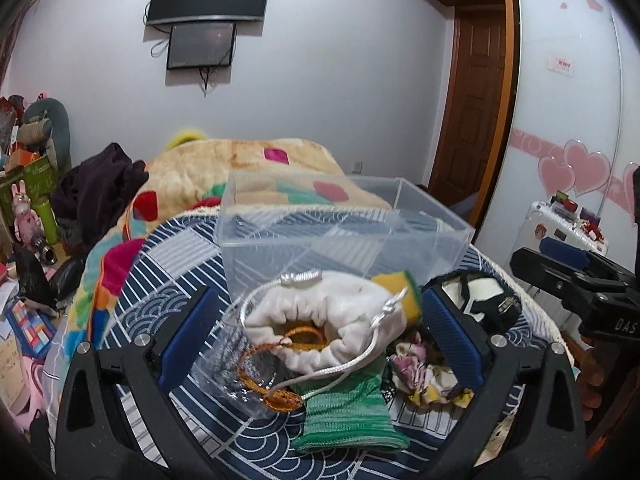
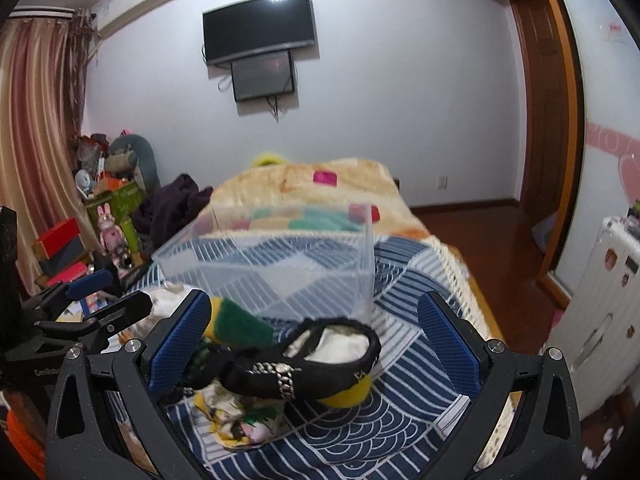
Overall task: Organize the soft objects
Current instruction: 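Grasp the white drawstring pouch with the left tool while the right tool grasps the black cap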
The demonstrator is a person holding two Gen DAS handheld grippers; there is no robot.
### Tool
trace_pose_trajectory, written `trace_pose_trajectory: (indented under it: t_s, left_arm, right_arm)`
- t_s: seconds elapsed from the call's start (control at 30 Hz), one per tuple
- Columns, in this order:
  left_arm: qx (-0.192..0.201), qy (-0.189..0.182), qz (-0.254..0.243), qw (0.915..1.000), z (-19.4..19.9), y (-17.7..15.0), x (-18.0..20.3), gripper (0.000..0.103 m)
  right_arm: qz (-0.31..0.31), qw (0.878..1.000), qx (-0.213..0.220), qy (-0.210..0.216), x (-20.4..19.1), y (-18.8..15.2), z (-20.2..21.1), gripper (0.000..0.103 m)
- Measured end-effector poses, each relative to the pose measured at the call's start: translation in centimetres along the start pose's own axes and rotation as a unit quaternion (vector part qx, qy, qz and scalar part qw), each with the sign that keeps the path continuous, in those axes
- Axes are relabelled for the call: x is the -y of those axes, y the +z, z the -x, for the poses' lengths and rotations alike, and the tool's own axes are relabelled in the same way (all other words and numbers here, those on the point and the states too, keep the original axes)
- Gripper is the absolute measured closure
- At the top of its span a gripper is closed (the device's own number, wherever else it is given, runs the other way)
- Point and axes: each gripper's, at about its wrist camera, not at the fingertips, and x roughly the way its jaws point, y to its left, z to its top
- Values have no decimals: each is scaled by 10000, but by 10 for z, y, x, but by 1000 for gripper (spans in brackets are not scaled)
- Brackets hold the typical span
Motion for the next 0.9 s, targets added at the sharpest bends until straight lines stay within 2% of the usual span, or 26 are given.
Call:
trace_pose_trajectory:
  t_s: [0.1, 0.23, 0.43, 0.5, 0.6, 0.67, 0.73, 0.87, 0.9]
  left_arm:
    - [-151, -2, 35, 9999, -9, -6, -1, 12]
    - [-270, -137, 175, 9994, -15, -9, -5, 19]
    - [-228, -110, 85, 9996, -13, -8, 0, 34]
    - [-213, -162, 64, 9996, -11, -8, 2, 45]
    - [-207, -218, 67, 9995, -9, -6, 1, 58]
    - [-206, -258, 86, 9994, -9, -4, 0, 65]
    - [-198, -254, 111, 9994, -7, -4, 1, 68]
    - [-41, -296, 136, 9995, 4, 0, 0, 73]
    - [5, -298, 135, 9995, 7, 2, 0, 73]
  right_arm:
    - [-122, 9995, -261, 97, 8, -6, -10, 3]
    - [-287, 9973, -640, 227, 16, -15, -26, 4]
    - [-588, 9927, -956, 444, 27, -23, -33, 18]
    - [-688, 9910, -997, 562, 31, -24, -31, 31]
    - [-827, 9901, -952, 613, 35, -24, -28, 37]
    - [-820, 9906, -913, 610, 37, -24, -27, 47]
    - [-778, 9914, -878, 573, 36, -24, -23, 63]
    - [-718, 9934, -743, 492, 33, -19, -20, 76]
    - [-708, 9937, -720, 483, 32, -17, -22, 82]
